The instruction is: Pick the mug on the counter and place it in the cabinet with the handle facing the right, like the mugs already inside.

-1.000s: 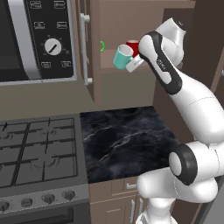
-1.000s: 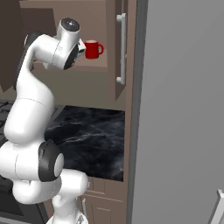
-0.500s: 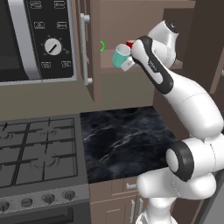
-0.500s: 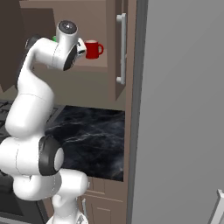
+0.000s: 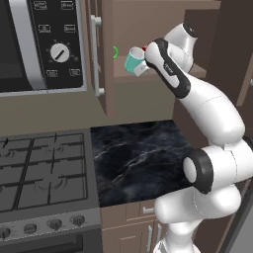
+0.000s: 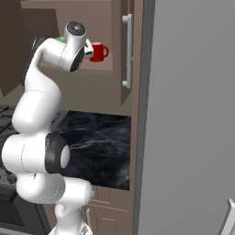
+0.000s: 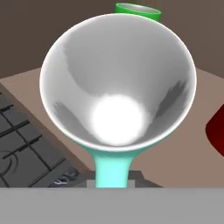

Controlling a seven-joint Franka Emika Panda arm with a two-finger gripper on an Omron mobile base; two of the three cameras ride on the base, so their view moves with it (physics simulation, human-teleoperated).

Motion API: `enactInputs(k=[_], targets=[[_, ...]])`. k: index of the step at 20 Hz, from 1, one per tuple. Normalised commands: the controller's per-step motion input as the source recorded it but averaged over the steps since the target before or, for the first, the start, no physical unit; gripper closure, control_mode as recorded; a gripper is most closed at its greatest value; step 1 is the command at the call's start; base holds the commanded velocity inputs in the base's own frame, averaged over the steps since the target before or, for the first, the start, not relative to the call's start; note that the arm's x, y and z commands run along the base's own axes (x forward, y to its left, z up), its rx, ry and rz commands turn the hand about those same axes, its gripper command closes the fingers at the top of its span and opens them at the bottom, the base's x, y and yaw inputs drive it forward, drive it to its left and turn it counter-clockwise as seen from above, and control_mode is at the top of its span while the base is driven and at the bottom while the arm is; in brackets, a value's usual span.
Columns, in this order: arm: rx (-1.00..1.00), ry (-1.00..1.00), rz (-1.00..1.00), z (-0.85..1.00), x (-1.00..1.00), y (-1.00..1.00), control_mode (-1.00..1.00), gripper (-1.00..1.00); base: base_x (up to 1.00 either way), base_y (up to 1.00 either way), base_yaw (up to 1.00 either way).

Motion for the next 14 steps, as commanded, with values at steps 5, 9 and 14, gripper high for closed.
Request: enactInputs(k=[5,9,14], targets=[[0.05,0.00,0.00,0.00,0.37,0.00,-1.00,1.00,0.00,0.00,0.00],[0.01,0.00,0.01,0.00,0.24,0.00,-1.00,1.00,0.00,0.00,0.00],[0.00,0.00,0.06,0.01,0.16,0.00,-1.00,1.00,0.00,0.00,0.00]])
